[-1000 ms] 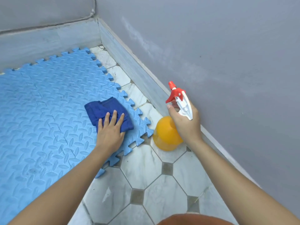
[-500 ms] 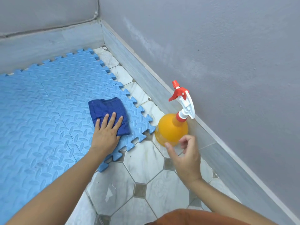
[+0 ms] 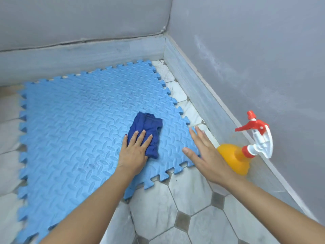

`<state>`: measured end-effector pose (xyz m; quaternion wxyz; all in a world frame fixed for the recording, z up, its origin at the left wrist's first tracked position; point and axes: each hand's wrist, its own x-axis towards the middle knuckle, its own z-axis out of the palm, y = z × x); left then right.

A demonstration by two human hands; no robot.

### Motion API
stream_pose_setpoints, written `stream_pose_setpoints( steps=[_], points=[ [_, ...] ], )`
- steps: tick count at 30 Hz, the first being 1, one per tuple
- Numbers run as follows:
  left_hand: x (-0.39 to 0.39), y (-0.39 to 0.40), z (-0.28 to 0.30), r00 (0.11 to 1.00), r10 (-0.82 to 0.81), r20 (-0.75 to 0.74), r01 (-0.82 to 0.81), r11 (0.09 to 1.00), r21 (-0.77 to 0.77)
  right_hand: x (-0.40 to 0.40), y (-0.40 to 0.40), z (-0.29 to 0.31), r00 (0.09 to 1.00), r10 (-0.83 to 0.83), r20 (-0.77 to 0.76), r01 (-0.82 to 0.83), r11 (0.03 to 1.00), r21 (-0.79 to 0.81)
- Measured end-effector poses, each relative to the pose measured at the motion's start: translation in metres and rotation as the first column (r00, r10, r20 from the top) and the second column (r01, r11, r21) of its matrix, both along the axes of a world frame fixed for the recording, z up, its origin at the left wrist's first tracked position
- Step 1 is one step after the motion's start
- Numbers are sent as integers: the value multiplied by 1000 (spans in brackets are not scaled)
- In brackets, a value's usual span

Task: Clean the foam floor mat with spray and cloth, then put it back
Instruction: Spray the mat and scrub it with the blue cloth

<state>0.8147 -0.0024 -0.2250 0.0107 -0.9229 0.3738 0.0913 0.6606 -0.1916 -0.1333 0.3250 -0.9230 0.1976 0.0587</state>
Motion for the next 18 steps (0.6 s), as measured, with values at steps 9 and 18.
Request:
stream_pose_setpoints(
  steps=[9, 18],
  points=[
    [73, 149, 20, 817, 577, -16, -574, 815, 83, 140, 22, -7, 970, 167, -178, -190, 975, -116],
    [98, 91, 3, 917, 305, -257, -340, 935, -101, 244, -9, -65, 933, 236, -273, -317, 896, -310]
  ],
)
